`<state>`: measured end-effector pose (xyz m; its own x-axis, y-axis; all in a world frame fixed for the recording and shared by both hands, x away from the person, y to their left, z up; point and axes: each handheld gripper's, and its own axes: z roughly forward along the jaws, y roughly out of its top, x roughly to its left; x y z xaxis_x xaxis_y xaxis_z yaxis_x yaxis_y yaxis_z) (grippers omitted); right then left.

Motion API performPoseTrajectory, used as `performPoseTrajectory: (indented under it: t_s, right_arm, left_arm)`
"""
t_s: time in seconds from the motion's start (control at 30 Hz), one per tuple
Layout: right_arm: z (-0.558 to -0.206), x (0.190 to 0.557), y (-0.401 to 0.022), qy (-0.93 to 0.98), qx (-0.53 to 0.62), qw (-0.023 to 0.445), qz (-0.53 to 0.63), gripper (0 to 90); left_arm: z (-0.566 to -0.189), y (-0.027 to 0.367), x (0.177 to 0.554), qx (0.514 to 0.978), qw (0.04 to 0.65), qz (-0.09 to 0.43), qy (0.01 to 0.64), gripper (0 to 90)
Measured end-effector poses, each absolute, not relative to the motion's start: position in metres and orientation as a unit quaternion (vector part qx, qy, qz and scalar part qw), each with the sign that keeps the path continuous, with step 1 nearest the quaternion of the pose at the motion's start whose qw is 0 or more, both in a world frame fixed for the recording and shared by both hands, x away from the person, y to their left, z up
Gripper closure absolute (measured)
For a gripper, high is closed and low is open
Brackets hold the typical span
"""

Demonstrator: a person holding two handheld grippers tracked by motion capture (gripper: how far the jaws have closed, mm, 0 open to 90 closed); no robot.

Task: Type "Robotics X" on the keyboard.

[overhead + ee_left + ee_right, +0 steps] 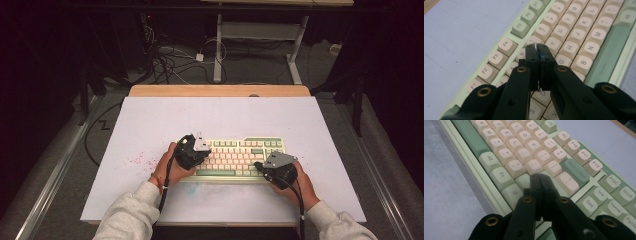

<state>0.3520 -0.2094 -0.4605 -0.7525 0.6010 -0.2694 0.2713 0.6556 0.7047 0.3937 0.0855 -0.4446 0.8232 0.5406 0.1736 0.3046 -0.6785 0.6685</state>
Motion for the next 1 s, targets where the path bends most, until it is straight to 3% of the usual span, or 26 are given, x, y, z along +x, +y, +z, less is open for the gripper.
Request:
performPoseTrajectory:
  t_s: [0.27,0.4,0.6,0.63,0.67,0.7,0.73,1.0]
  right_arm:
    - [-0.460,0.352,-0.209,0.876,0.246,0.251,0.330,90.0]
    - [-0.460,0.350,-0.209,0.875,0.244,0.256,0.330,90.0]
    - [-0.455,0.348,-0.211,0.872,0.240,0.255,0.343,90.0]
    - [-0.455,0.348,-0.211,0.872,0.240,0.255,0.343,90.0]
    - [-0.454,0.346,-0.211,0.870,0.240,0.258,0.346,90.0]
    - [-0.454,0.346,-0.211,0.870,0.240,0.258,0.346,90.0]
    - [-0.452,0.345,-0.212,0.869,0.241,0.255,0.350,90.0]
    - [-0.446,0.343,-0.215,0.865,0.241,0.253,0.359,90.0]
  left_arm:
    - [-0.438,0.089,0.389,0.891,0.340,0.194,0.232,80.0]
    - [-0.434,0.092,0.385,0.884,0.348,0.211,0.232,69.2]
    - [-0.429,0.096,0.377,0.872,0.359,0.240,0.232,43.8]
    - [-0.428,0.097,0.375,0.870,0.360,0.247,0.230,43.8]
    - [-0.428,0.098,0.373,0.867,0.363,0.253,0.228,36.1]
    - [-0.427,0.099,0.372,0.865,0.367,0.256,0.226,36.1]
    - [-0.426,0.101,0.370,0.863,0.371,0.259,0.225,29.3]
    - [-0.430,0.114,0.360,0.853,0.367,0.291,0.231,22.1]
